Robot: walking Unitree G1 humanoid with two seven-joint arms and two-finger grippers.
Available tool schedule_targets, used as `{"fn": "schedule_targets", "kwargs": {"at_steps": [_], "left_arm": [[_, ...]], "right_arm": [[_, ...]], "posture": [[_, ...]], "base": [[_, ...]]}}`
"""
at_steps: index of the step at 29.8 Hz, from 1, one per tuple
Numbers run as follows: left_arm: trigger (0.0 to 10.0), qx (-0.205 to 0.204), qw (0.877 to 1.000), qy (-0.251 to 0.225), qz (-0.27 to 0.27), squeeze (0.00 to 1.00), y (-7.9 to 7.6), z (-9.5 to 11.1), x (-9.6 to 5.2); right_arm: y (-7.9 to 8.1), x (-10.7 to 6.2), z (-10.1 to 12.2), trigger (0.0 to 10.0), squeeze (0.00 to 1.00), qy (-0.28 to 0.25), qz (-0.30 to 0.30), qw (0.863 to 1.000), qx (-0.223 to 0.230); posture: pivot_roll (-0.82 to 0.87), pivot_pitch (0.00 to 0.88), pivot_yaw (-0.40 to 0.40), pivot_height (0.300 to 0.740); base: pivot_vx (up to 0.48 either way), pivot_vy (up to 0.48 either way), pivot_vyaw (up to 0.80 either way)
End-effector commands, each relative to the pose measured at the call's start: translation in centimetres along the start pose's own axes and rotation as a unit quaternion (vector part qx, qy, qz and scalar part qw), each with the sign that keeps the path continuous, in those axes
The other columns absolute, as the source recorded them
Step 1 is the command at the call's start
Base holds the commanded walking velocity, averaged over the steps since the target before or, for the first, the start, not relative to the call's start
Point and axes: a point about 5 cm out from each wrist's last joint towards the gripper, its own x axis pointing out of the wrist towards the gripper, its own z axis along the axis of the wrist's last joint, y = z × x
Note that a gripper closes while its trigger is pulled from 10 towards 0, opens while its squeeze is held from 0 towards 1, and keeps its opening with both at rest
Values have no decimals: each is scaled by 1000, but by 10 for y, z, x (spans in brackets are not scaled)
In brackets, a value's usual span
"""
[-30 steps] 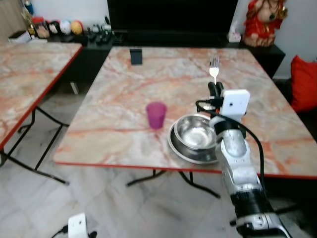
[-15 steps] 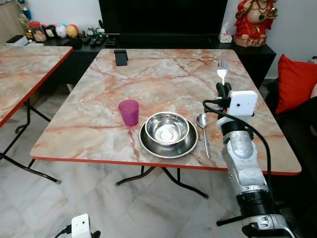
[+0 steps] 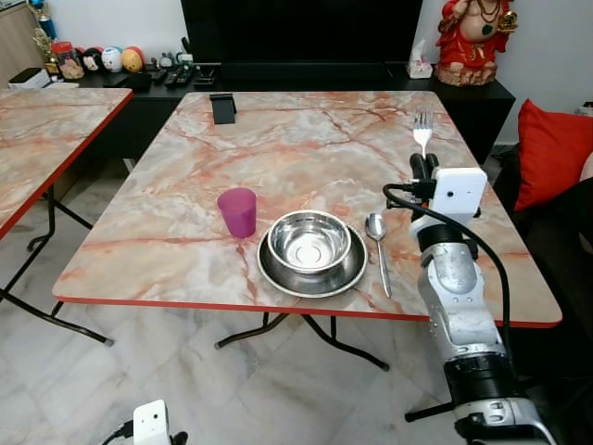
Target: Setting the table
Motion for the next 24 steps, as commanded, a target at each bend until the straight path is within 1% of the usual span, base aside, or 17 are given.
{"fn": "schedule_targets", "kwargs": {"at_steps": [1,2,3,6,8,9,10,13,15,16,17,19,22,24], "left_arm": [[10000,3,1000,11,1,0,4,-4,-1],[10000,5,1000,11,1,0,4,-3,-1],[10000,5,1000,11,1,0,5,-3,-1],[10000,5,1000,10,1,0,5,-1,0],[10000,4,1000,8,2,0,5,-1,0],[10000,3,1000,8,3,0,5,0,0],[10000,2,1000,6,4,0,5,0,0],[10000,-1,1000,4,5,0,6,0,0],[10000,-2,1000,5,6,0,6,0,0],[10000,-3,1000,4,7,0,6,1,0],[10000,-3,1000,4,7,0,6,1,0],[10000,-5,1000,4,7,0,6,1,0],[10000,-6,1000,4,7,0,6,1,0],[10000,-7,1000,4,6,0,6,1,0]], "right_arm": [[-5,5,2,10000,0,19,-12,1000,-3],[-10,11,4,10000,0,38,-20,999,12],[-11,14,4,10000,0,53,-19,998,14],[-10,18,4,10000,0,71,-10,997,14],[-7,20,0,10000,0,95,5,995,8],[-7,21,-5,10000,0,114,12,993,12],[-5,21,-11,10000,0,143,30,989,16],[-5,21,-17,10000,0,166,33,986,2],[-5,21,-19,10000,0,176,34,984,2],[-5,21,-25,10000,0,197,36,980,4],[-5,21,-25,10000,0,197,36,980,4],[-4,19,-32,10000,0,222,37,974,10],[-4,17,-41,10000,0,252,38,967,-4],[-5,17,-44,10000,0,261,35,965,1]], "posture": [[-34,0,41,740],[-42,0,52,740],[-42,0,52,740],[-42,0,56,740],[-40,0,55,740],[-36,0,56,740],[-36,0,56,740],[-27,0,56,740],[-27,0,56,740],[-26,0,56,740],[-26,0,56,740],[-26,0,58,740],[-24,0,60,740],[-22,2,59,740]], "base": [[0,0,0],[0,0,0],[0,0,0],[0,0,0],[0,0,0],[0,0,0],[0,0,0],[0,0,0],[0,0,0],[0,0,0],[0,0,0],[0,0,0],[0,0,0],[0,0,0]]}}
